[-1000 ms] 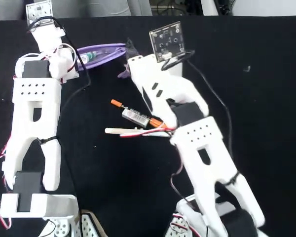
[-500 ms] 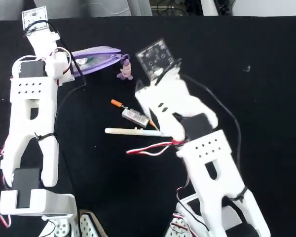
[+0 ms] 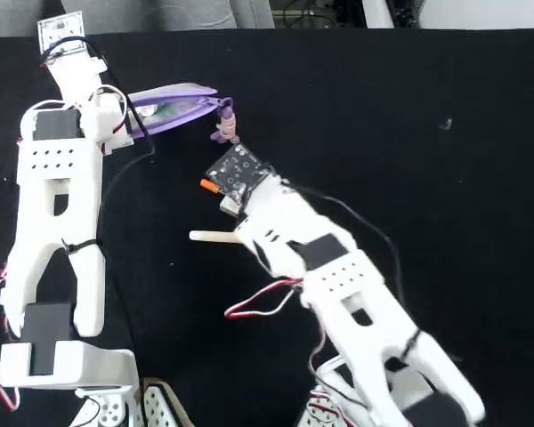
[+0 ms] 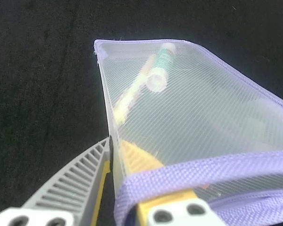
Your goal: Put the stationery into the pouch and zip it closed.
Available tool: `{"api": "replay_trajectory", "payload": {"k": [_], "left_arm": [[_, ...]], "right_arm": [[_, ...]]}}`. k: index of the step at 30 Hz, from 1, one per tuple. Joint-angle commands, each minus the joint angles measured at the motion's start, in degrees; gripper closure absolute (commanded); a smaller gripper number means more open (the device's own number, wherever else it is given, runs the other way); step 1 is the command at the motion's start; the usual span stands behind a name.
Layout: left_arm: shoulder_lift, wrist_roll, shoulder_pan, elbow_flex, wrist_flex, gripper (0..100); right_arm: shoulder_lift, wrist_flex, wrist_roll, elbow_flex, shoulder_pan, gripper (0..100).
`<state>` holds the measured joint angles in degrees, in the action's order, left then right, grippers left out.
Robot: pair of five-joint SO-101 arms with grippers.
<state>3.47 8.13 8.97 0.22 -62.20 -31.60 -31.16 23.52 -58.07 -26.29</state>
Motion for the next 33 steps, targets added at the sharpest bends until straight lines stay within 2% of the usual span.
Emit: {"api": "replay_trajectory", "payload": {"k": [1, 6, 10, 15, 26, 30, 33], "left_arm": [[0.3, 0.4, 1.7, -0.7, 2.8, 97], [0.2, 0.5, 4.4, -0.6, 4.6, 97], [0.2, 3.3, 6.1, -0.9, 4.6, 97], [0.2, 6.1, 8.1, -1.1, 4.7, 97], [0.2, 6.1, 8.4, -1.1, 4.7, 97], [0.2, 6.1, 8.4, -1.1, 4.7, 97], [0.2, 6.1, 8.4, -0.7, 5.9, 97]], "right_arm": [[7.3, 2.3, 0.6, 5.8, 0.1, 74.1], [22.6, 1.3, 0.6, 17.0, 4.1, 74.1], [30.5, -5.3, 1.2, 25.0, 4.5, 74.1], [32.0, -8.2, 7.2, 27.0, 1.7, 74.1], [38.3, -3.6, 8.5, 29.6, 2.7, 74.1], [43.2, -7.6, 12.0, 33.9, 2.7, 74.1], [45.1, -11.0, 10.9, 37.6, 3.3, 74.1]]}}
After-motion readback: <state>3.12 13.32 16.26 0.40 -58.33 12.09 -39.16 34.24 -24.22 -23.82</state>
